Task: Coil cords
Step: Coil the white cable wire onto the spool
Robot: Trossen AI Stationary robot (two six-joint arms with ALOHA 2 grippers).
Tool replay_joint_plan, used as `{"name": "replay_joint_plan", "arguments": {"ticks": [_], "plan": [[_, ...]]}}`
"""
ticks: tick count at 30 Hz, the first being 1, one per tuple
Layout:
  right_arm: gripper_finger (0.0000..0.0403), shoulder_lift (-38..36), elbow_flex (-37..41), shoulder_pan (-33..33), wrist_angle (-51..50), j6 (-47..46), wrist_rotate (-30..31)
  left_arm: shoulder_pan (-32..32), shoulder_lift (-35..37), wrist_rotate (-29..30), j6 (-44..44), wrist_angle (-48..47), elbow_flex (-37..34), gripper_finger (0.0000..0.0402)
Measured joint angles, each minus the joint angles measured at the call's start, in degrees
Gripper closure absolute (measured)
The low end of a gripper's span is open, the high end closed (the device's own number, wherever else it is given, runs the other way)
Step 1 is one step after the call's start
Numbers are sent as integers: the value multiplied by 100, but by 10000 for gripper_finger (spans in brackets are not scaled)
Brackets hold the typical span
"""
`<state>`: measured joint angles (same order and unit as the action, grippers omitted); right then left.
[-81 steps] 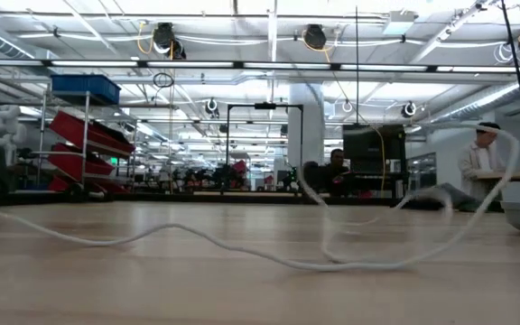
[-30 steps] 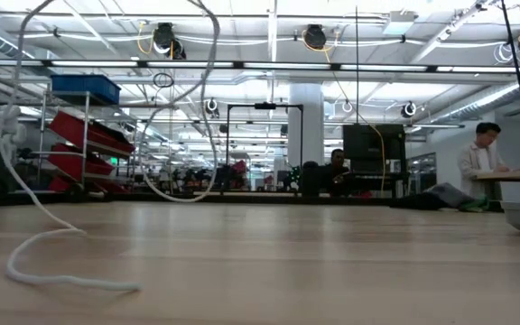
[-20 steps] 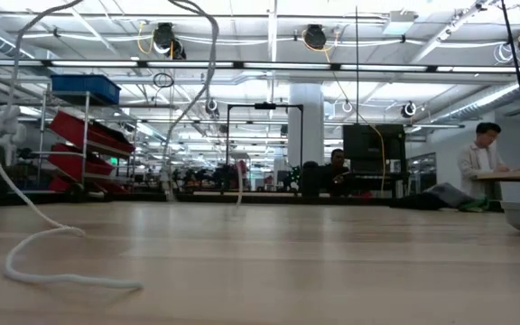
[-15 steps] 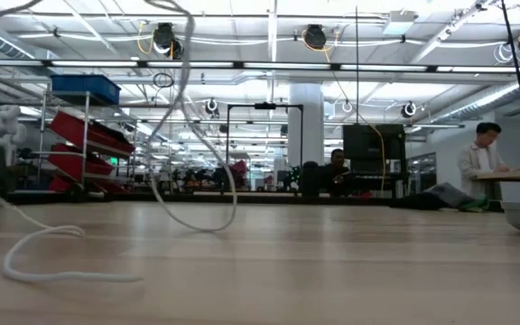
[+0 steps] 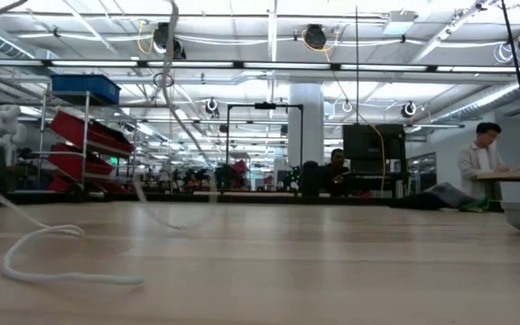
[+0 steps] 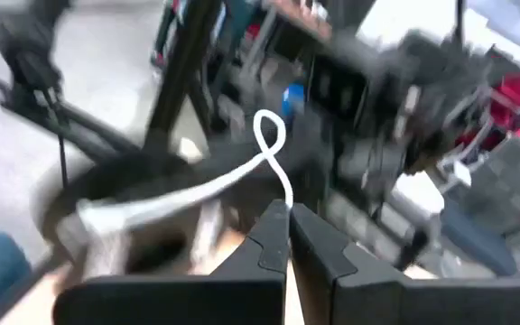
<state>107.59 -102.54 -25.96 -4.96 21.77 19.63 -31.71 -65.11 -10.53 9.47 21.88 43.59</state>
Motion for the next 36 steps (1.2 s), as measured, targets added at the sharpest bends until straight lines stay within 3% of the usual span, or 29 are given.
{"name": "replay_joint_plan", "arguments": {"ticks": [7,18,31,36], "plan": [[403,-86,-189,-195,11,16,-8,122,-17,5,-116,1,0,400],[403,-61,-205,13,-69,-127,-93,282,-17,27,-391,-8,0,400],[403,-58,-208,297,-676,-764,-828,280,-19,-58,-461,47,0,400],[403,-58,-208,471,-740,-944,-1549,267,-19,-153,-465,85,0,400]]}}
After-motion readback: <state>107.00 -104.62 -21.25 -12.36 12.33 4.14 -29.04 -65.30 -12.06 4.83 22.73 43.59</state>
